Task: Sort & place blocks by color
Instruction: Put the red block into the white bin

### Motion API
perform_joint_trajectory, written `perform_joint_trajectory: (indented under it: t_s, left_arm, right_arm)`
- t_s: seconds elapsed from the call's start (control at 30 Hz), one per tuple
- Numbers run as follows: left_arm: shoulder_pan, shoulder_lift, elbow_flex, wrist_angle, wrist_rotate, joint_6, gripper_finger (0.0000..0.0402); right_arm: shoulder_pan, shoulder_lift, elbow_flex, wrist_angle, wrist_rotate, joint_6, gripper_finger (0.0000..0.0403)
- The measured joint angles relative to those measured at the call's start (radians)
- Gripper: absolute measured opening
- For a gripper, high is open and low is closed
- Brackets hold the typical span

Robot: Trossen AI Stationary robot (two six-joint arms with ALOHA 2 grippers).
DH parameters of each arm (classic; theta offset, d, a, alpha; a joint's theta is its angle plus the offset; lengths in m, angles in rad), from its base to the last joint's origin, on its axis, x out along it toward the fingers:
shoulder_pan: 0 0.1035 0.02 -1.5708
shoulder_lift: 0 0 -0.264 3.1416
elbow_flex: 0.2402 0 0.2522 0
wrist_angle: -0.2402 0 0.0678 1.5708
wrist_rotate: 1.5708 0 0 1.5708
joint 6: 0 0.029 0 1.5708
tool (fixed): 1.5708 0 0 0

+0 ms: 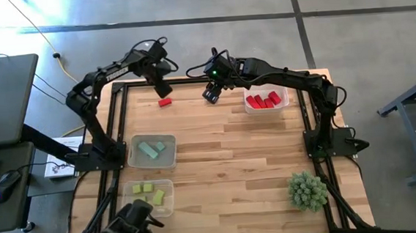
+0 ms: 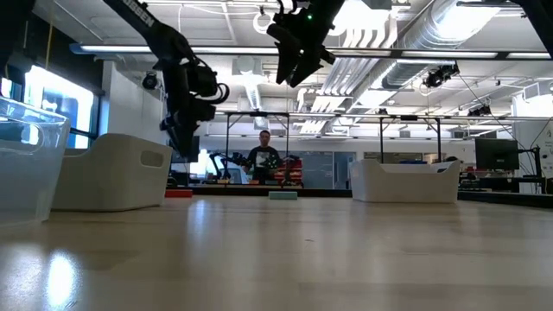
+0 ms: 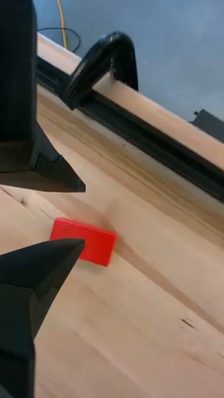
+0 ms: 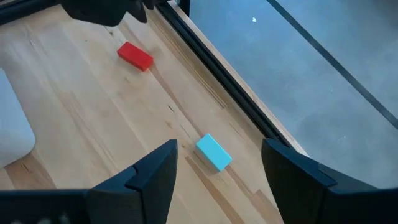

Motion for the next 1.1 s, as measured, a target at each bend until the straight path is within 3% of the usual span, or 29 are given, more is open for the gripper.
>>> perform_joint_trajectory:
  t_s: [0.2, 0.57, 1.1]
  left_arm:
    - [-0.015, 0.029, 0.000, 0.000, 0.004, 0.000, 0.0125]
    - [-0.068, 0.100, -0.001, -0.032, -0.004, 0.007, 0.0183]
    - [-0.082, 0.138, -0.002, -0.058, -0.056, -0.027, 0.0186]
  right_arm:
    - [0.000, 0.000, 0.000, 0.000, 0.000, 0.004, 0.0222]
    - [0.000, 0.000, 0.000, 0.000, 0.000, 0.004, 0.0222]
    - [0.000, 0.000, 0.000, 0.000, -0.001, 0.048, 0.0222]
